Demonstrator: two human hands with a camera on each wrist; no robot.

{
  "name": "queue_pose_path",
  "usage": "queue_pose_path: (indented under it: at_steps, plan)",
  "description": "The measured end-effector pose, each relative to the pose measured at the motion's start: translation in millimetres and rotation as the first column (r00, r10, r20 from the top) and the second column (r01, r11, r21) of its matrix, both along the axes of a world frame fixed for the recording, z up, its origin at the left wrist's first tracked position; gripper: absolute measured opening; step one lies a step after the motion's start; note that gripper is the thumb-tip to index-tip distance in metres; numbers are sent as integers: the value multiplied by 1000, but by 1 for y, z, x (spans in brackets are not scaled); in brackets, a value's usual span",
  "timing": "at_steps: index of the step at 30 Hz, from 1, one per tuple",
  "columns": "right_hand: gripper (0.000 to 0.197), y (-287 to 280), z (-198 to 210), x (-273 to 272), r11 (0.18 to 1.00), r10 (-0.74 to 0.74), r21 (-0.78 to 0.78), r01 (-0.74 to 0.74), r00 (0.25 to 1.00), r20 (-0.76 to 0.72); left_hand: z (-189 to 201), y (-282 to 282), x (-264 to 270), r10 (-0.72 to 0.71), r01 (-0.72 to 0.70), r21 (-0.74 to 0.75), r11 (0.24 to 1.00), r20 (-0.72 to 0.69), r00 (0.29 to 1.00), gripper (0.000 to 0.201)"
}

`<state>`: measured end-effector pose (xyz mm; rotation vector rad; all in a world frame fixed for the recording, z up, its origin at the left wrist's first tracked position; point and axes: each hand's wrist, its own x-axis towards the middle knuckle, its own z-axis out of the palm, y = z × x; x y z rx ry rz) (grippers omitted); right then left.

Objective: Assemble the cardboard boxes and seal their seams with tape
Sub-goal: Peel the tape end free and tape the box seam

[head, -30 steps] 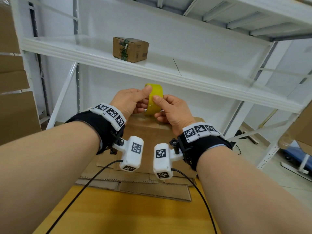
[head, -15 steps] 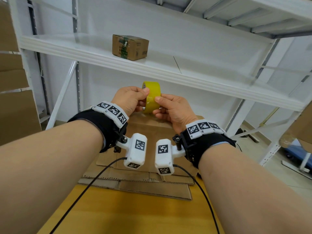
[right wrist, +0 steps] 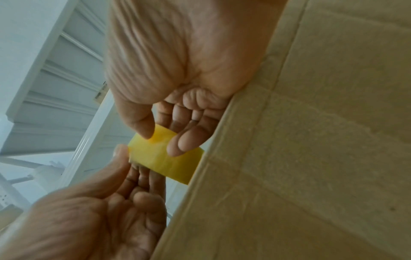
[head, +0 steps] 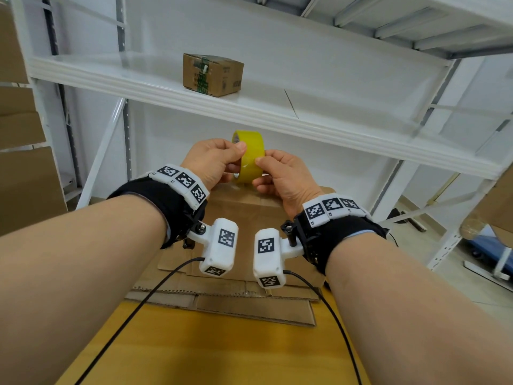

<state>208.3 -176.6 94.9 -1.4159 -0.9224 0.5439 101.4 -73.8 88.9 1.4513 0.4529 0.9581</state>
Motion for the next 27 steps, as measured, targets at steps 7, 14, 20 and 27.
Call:
queue_pose_path:
  at_steps: [7,14,20,27]
  plan:
    - [11,5,1,-8,996,-51,-68,61,989,139,1,0,2,39,-39,3,999,-10,999,24]
    - [15,5,3,-8,995,-40,-80,52,989,144,0,1,4,50,-50,-7,999,-10,999,25]
    - [11,3,3,-7,998,-29,-52,33,996,79,1,-1,4,37,-37,-6,999,0,999,25]
    - [12,4,3,-9,997,-57,-45,63,992,117,1,1,4,48,-48,6,999,-12,999,25]
